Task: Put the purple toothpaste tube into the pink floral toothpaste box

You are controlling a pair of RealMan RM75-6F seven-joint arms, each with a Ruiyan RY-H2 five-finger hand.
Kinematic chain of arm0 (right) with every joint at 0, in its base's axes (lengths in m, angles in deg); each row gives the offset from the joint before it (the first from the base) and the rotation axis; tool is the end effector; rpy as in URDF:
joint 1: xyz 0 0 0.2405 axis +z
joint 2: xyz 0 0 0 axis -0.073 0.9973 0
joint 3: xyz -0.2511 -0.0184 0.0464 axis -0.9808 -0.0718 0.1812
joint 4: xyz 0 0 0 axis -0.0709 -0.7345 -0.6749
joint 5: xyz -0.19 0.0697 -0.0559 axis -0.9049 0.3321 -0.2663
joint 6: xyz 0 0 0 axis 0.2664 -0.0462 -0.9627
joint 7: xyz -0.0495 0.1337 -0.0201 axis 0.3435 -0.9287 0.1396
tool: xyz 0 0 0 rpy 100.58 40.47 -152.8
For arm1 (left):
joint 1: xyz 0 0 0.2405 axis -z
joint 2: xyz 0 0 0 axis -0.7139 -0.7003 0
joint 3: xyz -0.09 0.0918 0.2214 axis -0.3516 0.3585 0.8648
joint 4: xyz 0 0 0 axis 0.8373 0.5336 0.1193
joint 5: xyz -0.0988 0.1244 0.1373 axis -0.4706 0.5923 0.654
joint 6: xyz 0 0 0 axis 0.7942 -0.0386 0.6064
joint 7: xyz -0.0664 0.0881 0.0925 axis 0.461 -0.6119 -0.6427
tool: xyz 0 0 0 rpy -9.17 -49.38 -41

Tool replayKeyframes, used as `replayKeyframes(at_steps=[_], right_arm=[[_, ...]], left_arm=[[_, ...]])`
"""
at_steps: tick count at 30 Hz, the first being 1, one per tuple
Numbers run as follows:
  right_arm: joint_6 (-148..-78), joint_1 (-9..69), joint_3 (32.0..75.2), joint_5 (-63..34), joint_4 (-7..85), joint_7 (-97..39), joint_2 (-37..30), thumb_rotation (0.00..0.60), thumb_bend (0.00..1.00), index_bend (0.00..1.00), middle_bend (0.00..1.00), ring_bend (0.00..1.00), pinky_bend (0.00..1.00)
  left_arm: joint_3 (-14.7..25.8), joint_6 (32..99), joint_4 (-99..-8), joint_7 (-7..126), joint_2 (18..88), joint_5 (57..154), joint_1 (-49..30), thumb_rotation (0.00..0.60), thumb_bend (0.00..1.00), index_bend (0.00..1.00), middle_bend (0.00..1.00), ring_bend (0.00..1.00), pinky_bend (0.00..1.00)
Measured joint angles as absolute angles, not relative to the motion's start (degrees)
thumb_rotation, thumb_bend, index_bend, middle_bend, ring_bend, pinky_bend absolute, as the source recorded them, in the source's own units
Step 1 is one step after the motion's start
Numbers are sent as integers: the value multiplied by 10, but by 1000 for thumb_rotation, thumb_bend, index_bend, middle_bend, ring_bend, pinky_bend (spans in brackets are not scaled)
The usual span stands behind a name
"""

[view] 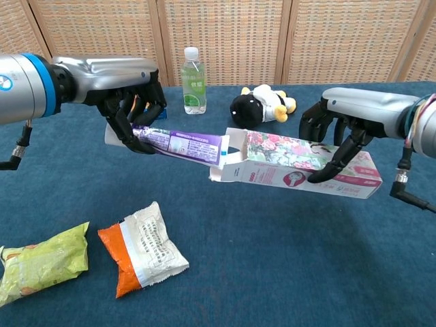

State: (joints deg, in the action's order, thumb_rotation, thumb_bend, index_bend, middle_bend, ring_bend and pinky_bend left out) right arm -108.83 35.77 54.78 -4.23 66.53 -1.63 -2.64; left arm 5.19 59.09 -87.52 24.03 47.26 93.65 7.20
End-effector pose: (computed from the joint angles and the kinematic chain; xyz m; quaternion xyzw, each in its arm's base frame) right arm -0.1348 -0.3149 0.0135 0.7009 -0.4524 0.3705 0.4085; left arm -0.0757 0.3237 0.0209 -0.7949 -0.3241 -0.3397 0.3843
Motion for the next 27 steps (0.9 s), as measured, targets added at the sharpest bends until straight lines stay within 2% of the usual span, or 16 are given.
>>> replayKeyframes(at_steps=[14, 27], right_arm=[[-1092, 361, 545, -37, 674, -19, -24, 600, 0, 588, 484, 347, 399], [-1093, 364, 547, -35, 688, -25, -20, 600, 0, 588, 484, 347, 399]], left_arm=[[50, 613, -862, 265, 495, 977, 68, 600, 233, 810, 687, 586, 552], [51, 611, -849, 269, 511, 976, 70, 600, 234, 810, 687, 586, 552]])
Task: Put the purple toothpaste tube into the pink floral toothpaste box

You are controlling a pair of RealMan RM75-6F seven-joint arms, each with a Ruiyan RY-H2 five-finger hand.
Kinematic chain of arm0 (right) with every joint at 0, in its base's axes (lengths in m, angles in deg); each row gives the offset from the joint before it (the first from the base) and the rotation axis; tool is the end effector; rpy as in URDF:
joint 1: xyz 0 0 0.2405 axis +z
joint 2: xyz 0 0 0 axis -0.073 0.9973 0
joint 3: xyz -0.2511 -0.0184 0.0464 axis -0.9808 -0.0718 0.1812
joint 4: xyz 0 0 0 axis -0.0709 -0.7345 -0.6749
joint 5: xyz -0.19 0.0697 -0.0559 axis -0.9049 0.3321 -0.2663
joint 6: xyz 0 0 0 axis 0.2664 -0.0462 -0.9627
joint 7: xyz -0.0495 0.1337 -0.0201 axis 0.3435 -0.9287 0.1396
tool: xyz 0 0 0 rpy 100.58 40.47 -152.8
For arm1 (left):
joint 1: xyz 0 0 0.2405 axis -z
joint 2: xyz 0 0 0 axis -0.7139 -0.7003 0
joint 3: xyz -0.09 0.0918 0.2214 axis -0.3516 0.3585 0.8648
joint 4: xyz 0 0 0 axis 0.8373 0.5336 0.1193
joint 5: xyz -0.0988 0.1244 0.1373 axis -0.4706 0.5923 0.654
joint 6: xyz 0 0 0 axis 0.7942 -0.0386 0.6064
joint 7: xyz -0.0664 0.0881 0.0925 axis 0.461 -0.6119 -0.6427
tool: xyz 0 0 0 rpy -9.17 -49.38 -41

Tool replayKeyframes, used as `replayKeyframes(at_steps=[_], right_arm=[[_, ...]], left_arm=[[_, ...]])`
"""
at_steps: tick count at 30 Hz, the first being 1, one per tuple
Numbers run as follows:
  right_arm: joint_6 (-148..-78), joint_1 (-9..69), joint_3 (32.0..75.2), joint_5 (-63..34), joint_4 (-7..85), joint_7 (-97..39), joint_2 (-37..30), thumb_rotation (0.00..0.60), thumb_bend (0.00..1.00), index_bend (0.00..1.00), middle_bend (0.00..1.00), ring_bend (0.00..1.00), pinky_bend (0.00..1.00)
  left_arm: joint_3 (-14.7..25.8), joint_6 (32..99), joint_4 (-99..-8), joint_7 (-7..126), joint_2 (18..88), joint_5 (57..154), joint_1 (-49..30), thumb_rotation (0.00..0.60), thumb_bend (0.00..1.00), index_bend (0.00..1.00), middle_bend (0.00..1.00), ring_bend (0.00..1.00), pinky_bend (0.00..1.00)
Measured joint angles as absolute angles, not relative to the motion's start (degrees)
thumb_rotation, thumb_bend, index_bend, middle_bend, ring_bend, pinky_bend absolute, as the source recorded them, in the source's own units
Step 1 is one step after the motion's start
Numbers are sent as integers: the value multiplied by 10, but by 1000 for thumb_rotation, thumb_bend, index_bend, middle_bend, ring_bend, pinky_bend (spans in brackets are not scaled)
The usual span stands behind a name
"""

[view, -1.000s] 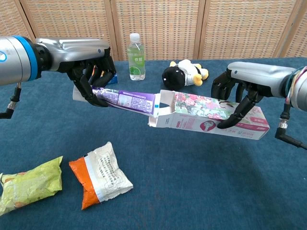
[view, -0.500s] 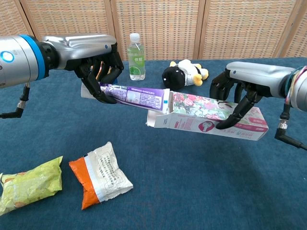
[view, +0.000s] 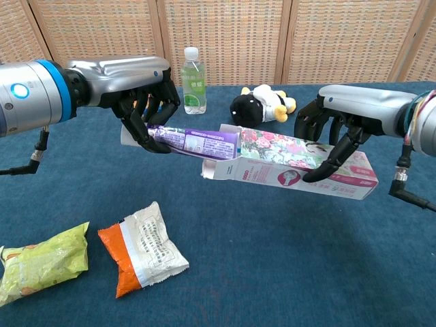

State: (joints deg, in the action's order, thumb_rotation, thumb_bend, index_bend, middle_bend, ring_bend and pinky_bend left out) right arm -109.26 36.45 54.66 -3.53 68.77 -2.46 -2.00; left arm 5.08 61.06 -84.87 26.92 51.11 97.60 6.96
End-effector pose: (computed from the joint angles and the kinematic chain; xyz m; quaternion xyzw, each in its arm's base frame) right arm -0.1264 -0.3111 0.0152 0.6981 -0.4623 0.3783 0.3948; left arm -0.0675 0.3224 0.0091 -0.7854 -0.3228 -0.3732 0.3737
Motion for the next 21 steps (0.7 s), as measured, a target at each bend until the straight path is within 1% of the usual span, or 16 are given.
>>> replayKeyframes(at_steps=[11, 21], right_arm=[[-1092, 365, 552, -27, 696, -42, -17, 600, 0, 588, 484, 347, 402], [-1079, 355, 568, -13, 710, -104, -1, 600, 0, 588, 484, 347, 402]], left_arm=[[45, 625, -839, 284, 530, 1008, 68, 600, 233, 809, 687, 586, 552], [37, 643, -818, 295, 545, 1058, 67, 600, 234, 809, 687, 586, 552]])
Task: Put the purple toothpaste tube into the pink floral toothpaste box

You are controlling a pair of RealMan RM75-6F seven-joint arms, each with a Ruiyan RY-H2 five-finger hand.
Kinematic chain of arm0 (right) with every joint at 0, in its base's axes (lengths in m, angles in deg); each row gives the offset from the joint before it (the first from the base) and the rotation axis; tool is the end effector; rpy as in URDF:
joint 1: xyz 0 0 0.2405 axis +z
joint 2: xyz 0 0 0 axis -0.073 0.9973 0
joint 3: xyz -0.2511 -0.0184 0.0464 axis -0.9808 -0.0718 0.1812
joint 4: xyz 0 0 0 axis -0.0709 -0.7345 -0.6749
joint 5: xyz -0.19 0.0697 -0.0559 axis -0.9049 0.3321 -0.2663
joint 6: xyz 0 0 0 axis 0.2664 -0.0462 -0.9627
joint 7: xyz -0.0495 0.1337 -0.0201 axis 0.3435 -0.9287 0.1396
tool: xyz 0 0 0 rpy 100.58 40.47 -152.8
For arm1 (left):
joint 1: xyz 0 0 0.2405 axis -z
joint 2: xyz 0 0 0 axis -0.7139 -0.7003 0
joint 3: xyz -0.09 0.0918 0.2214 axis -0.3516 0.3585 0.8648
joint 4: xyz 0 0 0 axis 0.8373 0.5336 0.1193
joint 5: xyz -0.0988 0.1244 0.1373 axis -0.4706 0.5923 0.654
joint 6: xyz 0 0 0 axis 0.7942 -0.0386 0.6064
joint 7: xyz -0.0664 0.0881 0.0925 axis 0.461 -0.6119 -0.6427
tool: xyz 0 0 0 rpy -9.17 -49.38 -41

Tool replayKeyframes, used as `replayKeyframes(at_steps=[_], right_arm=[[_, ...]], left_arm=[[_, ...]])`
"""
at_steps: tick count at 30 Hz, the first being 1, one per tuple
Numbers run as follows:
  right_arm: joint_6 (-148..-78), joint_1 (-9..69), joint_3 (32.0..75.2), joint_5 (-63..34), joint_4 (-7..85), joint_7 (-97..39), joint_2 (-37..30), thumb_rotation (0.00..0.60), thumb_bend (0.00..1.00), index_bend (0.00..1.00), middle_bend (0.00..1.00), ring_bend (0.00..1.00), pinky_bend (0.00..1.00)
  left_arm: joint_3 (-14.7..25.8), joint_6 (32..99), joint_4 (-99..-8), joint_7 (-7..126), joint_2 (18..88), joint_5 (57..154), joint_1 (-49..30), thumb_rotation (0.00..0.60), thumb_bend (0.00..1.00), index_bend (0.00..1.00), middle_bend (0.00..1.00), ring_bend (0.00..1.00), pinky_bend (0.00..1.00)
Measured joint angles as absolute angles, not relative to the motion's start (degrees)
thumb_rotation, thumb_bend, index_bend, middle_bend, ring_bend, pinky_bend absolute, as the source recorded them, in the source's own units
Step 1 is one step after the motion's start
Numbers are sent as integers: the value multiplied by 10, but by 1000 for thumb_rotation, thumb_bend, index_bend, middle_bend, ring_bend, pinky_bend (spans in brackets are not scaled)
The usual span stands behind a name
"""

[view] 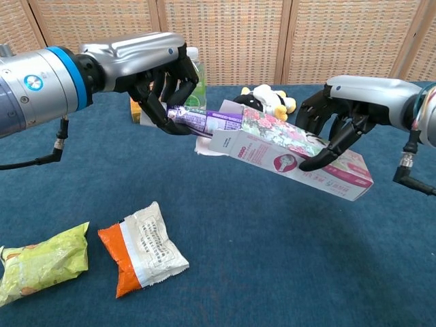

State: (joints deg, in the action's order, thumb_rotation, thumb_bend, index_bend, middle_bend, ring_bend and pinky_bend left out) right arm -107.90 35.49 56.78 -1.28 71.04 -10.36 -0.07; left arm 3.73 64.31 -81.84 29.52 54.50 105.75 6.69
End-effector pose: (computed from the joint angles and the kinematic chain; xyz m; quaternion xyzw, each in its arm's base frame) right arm -0.1257 -0.3122 0.0250 0.6511 -0.5277 0.4053 0.3650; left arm -0.0482 0.3236 0.0078 -0.7719 -0.2839 -0.4336 0.3682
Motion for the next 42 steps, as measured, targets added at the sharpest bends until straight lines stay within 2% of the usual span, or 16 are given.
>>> replayKeyframes(at_steps=[15, 22, 24, 28, 31, 42], right_arm=[[-1080, 335, 592, -37, 748, -192, 25, 600, 0, 595, 493, 347, 410], [-1081, 321, 605, -46, 763, -245, 38, 600, 0, 595, 492, 347, 417], [-1079, 317, 608, -49, 767, -263, 42, 600, 0, 595, 492, 347, 417], [-1074, 310, 613, -55, 771, -292, 47, 600, 0, 595, 493, 348, 417], [-1071, 305, 616, -57, 773, -314, 50, 600, 0, 597, 498, 351, 422], [-1064, 287, 632, -64, 769, -401, 53, 600, 0, 622, 529, 383, 451]], left_arm=[[11, 651, -864, 198, 527, 1050, 98, 600, 233, 809, 643, 556, 535], [2, 659, -891, 165, 525, 1038, 110, 600, 234, 801, 557, 472, 468], [1, 661, -893, 157, 524, 1037, 112, 600, 234, 750, 489, 412, 422], [1, 669, -897, 138, 523, 1040, 116, 600, 233, 573, 295, 252, 311], [1, 674, -900, 128, 518, 1043, 118, 600, 233, 499, 206, 186, 263], [1, 675, -912, 129, 504, 1037, 118, 600, 233, 472, 186, 183, 262]])
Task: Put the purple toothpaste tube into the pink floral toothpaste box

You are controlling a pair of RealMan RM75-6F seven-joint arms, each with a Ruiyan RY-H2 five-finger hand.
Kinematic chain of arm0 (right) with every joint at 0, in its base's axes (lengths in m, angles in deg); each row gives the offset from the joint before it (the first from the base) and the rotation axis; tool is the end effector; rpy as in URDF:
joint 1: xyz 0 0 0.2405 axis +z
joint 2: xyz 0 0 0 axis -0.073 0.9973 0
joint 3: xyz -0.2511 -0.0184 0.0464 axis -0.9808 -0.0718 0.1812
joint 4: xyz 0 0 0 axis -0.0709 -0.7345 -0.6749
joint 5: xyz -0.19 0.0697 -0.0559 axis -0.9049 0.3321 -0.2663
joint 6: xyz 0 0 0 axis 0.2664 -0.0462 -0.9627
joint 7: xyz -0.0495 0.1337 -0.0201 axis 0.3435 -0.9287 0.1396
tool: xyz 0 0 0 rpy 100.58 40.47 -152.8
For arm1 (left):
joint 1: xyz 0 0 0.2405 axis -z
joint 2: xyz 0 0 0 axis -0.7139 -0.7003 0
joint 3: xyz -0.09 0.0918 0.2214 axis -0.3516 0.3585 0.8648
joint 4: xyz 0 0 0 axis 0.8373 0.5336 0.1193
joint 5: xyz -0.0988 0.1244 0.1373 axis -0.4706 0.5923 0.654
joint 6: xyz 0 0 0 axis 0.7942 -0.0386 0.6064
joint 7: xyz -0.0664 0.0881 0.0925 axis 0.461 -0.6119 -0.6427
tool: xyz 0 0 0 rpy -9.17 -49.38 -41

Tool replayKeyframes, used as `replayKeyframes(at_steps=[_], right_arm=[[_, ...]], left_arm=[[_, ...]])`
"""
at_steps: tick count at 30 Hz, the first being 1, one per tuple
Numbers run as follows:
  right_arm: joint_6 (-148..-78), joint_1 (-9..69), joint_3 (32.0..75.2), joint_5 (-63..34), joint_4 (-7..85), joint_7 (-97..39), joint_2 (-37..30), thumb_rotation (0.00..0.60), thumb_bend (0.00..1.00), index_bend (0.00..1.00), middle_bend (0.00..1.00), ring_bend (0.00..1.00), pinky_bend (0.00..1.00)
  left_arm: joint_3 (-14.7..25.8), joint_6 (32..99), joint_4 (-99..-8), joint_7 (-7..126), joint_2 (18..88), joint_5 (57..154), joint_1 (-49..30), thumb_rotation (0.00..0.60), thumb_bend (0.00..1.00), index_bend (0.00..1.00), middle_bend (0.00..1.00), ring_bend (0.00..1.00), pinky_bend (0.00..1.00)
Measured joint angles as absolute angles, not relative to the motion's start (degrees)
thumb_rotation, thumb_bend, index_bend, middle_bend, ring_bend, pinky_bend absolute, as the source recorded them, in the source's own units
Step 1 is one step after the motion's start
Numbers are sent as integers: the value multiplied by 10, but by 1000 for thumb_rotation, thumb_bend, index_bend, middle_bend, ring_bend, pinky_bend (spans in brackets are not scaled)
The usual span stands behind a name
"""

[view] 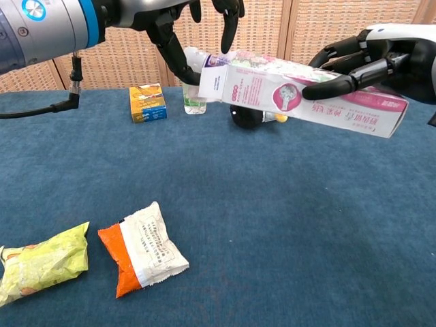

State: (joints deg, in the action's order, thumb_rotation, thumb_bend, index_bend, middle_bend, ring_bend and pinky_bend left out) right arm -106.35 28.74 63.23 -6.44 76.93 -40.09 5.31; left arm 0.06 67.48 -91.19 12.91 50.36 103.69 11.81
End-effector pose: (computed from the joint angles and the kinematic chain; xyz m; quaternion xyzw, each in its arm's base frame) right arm -0.1212 -0.3081 0.0656 0.4817 -0.6566 0.5267 0.2437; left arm 0.0068 0.3142 0.0407 -0.7861 -0.1616 -0.4426 0.4000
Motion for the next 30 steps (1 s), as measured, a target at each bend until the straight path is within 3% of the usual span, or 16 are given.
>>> replayKeyframes(at_steps=[7, 17, 30], right_arm=[[-1063, 276, 638, -68, 757, -441, 51, 600, 0, 622, 529, 383, 451], [-1054, 248, 646, -89, 727, -547, 49, 600, 0, 622, 528, 383, 451], [-1067, 192, 645, -225, 648, -807, 36, 600, 0, 622, 527, 383, 451]], left_arm=[[-6, 681, -919, 145, 490, 1045, 114, 600, 234, 471, 186, 183, 262], [-23, 698, -978, 193, 417, 1071, 87, 600, 233, 469, 186, 183, 262], [0, 715, -987, 276, 353, 1128, 27, 600, 234, 467, 186, 183, 262]])
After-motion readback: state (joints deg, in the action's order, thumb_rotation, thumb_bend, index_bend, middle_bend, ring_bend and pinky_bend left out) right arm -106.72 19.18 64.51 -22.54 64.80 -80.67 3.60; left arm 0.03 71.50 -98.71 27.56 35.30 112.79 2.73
